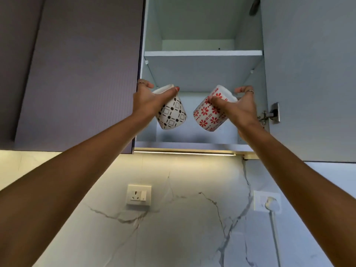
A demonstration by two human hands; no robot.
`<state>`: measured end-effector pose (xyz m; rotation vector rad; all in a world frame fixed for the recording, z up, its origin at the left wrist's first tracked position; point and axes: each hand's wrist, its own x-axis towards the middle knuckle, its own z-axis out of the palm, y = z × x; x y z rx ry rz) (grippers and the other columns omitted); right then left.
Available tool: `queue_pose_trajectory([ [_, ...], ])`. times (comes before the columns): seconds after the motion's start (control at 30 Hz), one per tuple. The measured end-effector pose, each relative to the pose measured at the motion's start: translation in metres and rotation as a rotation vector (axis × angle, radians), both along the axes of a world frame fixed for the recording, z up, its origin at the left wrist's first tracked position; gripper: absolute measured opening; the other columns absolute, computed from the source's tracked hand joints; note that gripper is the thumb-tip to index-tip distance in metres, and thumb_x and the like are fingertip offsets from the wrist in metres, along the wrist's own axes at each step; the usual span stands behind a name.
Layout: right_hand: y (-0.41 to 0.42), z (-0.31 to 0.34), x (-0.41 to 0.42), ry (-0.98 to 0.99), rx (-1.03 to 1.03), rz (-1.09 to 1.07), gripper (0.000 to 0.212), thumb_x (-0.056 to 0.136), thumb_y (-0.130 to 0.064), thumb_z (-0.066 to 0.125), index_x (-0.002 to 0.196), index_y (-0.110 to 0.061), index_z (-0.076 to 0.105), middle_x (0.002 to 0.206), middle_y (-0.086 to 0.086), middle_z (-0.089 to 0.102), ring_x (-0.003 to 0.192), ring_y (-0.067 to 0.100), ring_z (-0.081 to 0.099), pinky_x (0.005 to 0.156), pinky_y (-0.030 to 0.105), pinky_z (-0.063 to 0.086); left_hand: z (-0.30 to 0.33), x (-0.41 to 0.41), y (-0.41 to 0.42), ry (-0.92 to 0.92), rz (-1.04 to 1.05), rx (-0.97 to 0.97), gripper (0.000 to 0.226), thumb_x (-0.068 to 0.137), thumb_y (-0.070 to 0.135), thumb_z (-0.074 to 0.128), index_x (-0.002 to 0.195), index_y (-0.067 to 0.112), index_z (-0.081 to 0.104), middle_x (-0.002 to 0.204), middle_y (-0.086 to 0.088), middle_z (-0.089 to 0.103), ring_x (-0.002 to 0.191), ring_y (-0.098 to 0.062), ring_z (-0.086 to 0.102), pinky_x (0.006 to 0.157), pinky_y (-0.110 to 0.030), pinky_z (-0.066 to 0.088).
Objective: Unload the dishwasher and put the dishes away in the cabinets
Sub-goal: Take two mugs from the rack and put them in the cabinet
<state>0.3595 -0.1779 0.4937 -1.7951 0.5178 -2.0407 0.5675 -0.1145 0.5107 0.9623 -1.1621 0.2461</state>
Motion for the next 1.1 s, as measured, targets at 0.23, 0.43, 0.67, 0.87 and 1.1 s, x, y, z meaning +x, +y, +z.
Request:
queue_pose_trajectory([
  [0.23,-0.079,0.044,0.056,0.191,0.010,-0.107,0.072,0.063,-0.042,0.084,0.113,-0.016,0.038,0.115,0.012,0.058,0.092,0.024,0.063,0.076,0.034,0.054,0.033,0.024,-0.077,-0.119,0.147,0.175,0.073,0.067,0.051,0.078,0.117,0.015,0.038,0.109,-0.012,0.060,0.089,-0.024,0.063,0.063,-0.027,0.051],
  [0.43,-0.127,0.054,0.103,0.347,0.060,-0.222,0.076,0.066,-0.047,0.081,0.118,-0.006,0.043,0.104,0.011,0.062,0.083,0.022,0.062,0.068,0.033,0.052,0.032,0.052,-0.126,-0.135,0.282,0.327,0.076,0.070,0.054,0.075,0.121,0.008,0.043,0.107,-0.014,0.063,0.085,-0.023,0.063,0.061,-0.029,0.047],
  [0.67,-0.174,0.038,0.126,0.403,0.137,-0.357,0.077,0.066,-0.061,0.073,0.114,-0.006,0.050,0.100,0.008,0.063,0.085,0.025,0.064,0.063,0.031,0.046,0.029,0.065,-0.175,-0.148,0.344,0.468,0.083,0.065,0.059,0.076,0.119,0.002,0.050,0.112,-0.016,0.062,0.094,-0.027,0.065,0.062,-0.031,0.048],
  [0.87,-0.188,0.039,0.128,0.499,0.130,-0.397,0.075,0.067,-0.063,0.071,0.114,-0.007,0.054,0.114,0.013,0.062,0.099,0.030,0.063,0.080,0.036,0.052,0.027,0.081,-0.197,-0.126,0.298,0.513,0.089,0.066,0.066,0.071,0.123,0.001,0.049,0.116,-0.016,0.061,0.095,-0.028,0.062,0.071,-0.032,0.051],
  [1.1,-0.187,0.035,0.137,0.575,0.129,-0.390,0.074,0.071,-0.061,0.069,0.115,-0.004,0.055,0.115,0.015,0.062,0.100,0.030,0.063,0.077,0.036,0.050,0.015,0.099,-0.208,-0.151,0.219,0.631,0.101,0.079,0.060,0.062,0.145,0.005,0.008,0.124,-0.020,0.054,0.103,-0.031,0.059,0.073,-0.035,0.047],
])
